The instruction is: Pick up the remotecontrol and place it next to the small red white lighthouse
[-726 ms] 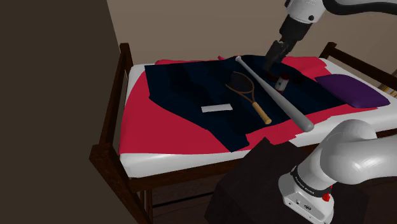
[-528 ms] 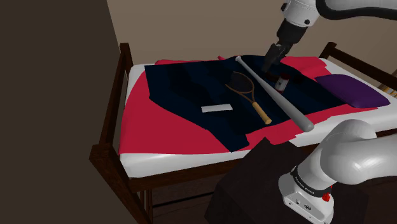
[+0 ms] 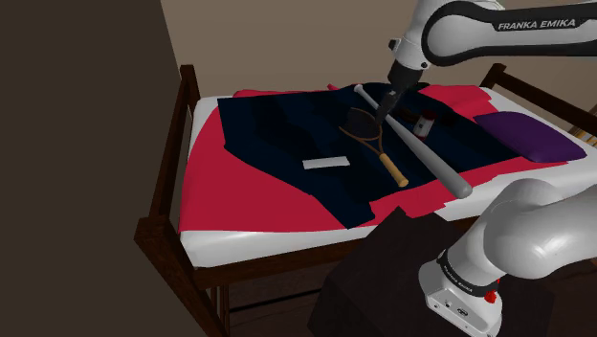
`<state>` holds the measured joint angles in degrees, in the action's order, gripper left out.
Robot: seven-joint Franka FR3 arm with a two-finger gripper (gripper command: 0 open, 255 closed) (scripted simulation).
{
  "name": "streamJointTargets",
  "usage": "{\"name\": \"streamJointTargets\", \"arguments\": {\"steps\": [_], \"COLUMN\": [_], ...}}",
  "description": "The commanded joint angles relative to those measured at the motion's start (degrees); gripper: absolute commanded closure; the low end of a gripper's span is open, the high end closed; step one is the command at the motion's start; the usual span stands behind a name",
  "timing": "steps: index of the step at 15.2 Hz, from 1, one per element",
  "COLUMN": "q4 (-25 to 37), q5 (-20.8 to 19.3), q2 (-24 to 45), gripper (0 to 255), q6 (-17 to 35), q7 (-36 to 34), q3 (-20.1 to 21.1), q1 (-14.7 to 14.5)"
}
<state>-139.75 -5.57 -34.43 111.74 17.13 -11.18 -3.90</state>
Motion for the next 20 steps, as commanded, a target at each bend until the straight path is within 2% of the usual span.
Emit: {"name": "streamJointTargets", "arguments": {"steps": [1,9,15,20], "q4": [-0.1,2.2,7.1,13.1], "q5": [-0.2,2.1,7.8,13.4], "q2": [3.6,20.4,34.7,46.8], "gripper": [0,0,0,0], "q6": [3.4,15.8,22.9,26.8], "q7": [3.6,18.4,31.0,41.3], "q3": [-1.7,-7.5,-9.5,-8.1], "q1": [-0.8,-4.2,-6.0,-5.2]}}
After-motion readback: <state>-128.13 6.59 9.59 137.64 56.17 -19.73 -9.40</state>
